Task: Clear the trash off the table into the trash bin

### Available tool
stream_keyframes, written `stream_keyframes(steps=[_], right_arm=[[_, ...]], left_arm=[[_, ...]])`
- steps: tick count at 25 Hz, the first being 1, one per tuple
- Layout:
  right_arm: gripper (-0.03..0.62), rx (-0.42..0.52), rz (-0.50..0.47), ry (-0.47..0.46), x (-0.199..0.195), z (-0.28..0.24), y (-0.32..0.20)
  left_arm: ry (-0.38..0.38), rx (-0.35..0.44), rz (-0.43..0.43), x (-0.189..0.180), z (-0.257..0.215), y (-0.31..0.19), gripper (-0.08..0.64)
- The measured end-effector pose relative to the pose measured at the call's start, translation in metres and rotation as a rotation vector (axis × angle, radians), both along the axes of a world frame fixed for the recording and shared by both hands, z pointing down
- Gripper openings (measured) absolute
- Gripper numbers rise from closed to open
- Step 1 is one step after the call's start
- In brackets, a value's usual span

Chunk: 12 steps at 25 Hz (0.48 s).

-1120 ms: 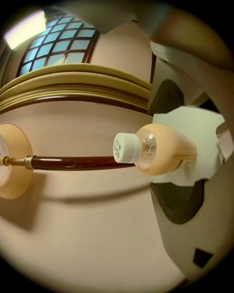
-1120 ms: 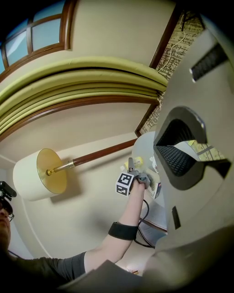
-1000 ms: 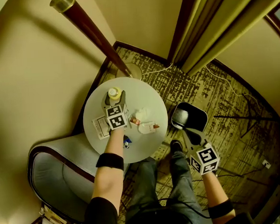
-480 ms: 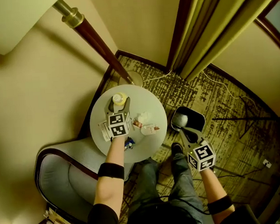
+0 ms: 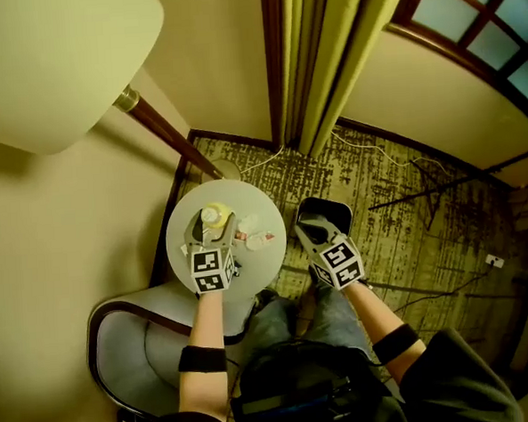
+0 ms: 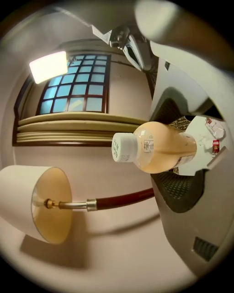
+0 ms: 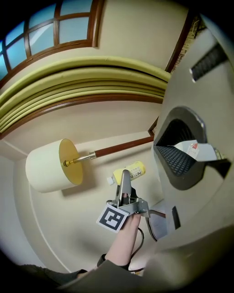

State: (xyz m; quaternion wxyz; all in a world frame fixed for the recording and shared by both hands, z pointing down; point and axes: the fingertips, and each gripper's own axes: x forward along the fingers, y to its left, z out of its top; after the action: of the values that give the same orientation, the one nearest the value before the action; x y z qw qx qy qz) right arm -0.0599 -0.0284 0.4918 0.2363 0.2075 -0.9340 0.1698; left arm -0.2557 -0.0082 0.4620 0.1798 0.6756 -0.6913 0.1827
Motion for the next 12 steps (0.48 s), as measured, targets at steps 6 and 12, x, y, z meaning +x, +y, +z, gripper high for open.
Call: stream_keyframes(steps=[6,12], right_arm=[[0.0,0.041,0.108,0.016,0.039,-0.014,-0.004],[0.0,0.04,0.288,0.057,0.134,-0.01,-0.027]], left_arm=[[-0.058,0.056,0.205,0.078,-0.025,-0.013,0.307],[-0.025,0.049,0.421,0.189,-0.026,-0.037,0.307]])
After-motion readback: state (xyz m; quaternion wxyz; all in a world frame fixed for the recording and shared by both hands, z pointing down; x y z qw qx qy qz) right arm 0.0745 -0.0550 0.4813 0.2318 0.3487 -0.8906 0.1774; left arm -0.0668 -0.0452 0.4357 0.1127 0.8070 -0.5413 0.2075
